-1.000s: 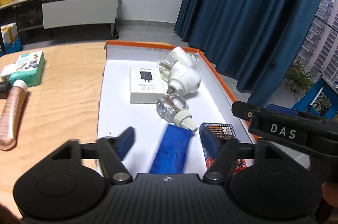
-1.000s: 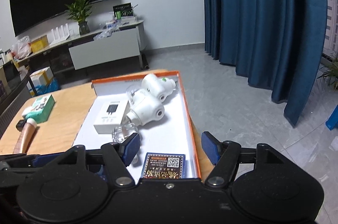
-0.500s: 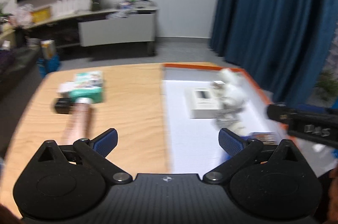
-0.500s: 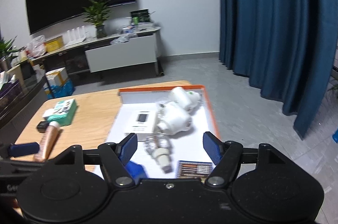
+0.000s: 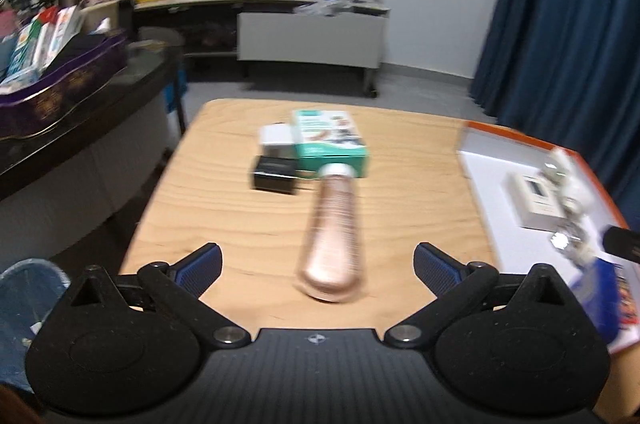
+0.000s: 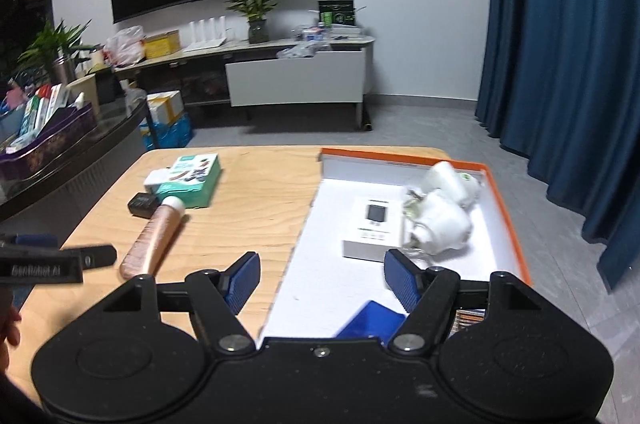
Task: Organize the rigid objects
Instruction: 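Release both items into the box and move both tools back over the table, then reach left tool to the black UGREEN charger and close on it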
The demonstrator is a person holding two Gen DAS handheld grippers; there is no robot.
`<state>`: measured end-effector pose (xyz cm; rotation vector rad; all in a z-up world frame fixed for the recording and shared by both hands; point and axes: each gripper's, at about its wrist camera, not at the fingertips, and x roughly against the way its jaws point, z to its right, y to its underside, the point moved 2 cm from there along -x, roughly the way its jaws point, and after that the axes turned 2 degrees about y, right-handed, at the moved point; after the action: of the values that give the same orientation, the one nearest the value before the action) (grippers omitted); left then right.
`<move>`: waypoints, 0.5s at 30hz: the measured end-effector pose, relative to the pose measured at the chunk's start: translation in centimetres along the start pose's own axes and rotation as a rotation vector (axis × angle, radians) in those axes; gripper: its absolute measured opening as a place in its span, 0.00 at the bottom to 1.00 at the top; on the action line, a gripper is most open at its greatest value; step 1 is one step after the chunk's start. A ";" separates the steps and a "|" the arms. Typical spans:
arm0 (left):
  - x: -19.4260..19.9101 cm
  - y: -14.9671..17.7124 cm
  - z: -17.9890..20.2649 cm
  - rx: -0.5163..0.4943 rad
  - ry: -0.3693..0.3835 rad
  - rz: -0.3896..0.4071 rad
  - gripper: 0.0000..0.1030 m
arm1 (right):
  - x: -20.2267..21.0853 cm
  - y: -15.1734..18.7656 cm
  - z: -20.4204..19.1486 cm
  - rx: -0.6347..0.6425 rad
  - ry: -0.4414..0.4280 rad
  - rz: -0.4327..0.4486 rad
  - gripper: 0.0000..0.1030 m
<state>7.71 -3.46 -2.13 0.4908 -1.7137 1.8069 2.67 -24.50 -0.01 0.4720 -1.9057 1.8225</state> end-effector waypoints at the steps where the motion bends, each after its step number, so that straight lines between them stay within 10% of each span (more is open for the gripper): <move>1: -0.5 -0.2 -0.7 0.007 -0.006 -0.002 1.00 | -0.2 -0.1 -0.3 0.001 -0.005 -0.003 0.79; 15: -7.6 -2.6 -5.6 0.006 0.013 -0.049 1.00 | -3.5 -0.4 -1.7 0.019 -0.012 -0.042 0.79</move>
<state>15.84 0.80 -5.47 0.5185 -1.6739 1.7775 5.98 -23.10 -1.58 0.5265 -1.8736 1.8155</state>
